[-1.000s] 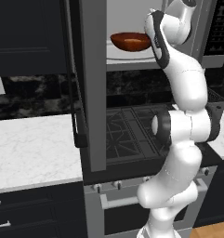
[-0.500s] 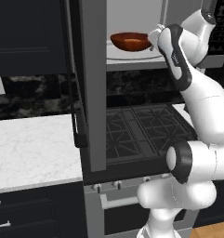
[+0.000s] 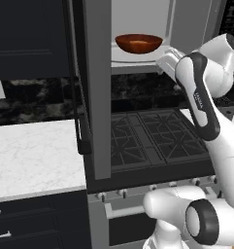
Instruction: Open the microwave, place the bowl with waffle inside the microwave, then close the microwave door and turn it on.
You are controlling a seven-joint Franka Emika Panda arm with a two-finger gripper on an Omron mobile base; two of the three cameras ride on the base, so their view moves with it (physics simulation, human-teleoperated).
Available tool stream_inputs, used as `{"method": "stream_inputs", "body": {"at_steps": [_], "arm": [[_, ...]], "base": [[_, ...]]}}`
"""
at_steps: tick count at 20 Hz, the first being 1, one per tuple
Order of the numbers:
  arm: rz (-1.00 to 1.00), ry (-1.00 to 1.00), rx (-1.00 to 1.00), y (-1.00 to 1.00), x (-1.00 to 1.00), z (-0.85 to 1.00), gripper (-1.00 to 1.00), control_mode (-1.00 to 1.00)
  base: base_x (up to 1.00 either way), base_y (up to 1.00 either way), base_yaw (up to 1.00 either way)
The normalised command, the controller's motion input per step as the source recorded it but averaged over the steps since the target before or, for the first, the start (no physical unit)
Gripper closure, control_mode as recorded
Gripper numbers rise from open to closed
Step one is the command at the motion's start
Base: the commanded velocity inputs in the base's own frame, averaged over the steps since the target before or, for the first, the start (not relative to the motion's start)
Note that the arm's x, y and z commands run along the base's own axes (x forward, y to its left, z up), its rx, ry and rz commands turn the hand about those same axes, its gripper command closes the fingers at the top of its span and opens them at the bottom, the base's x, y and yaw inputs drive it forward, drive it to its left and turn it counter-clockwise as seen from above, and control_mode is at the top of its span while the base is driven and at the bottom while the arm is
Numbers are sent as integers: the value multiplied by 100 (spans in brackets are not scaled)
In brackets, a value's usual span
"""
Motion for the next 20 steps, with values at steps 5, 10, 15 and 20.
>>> {"method": "stream_inputs", "body": {"at_steps": [5,10,15,20], "arm": [[20,0,-12,46,-100,-13,100,-100],[16,0,-11,35,-100,0,100,-100],[9,0,-12,28,-100,0,100,-100],[0,-5,-18,49,-100,0,100,-100]], "base": [[0,0,0],[0,0,0],[0,0,0],[0,0,0]]}}
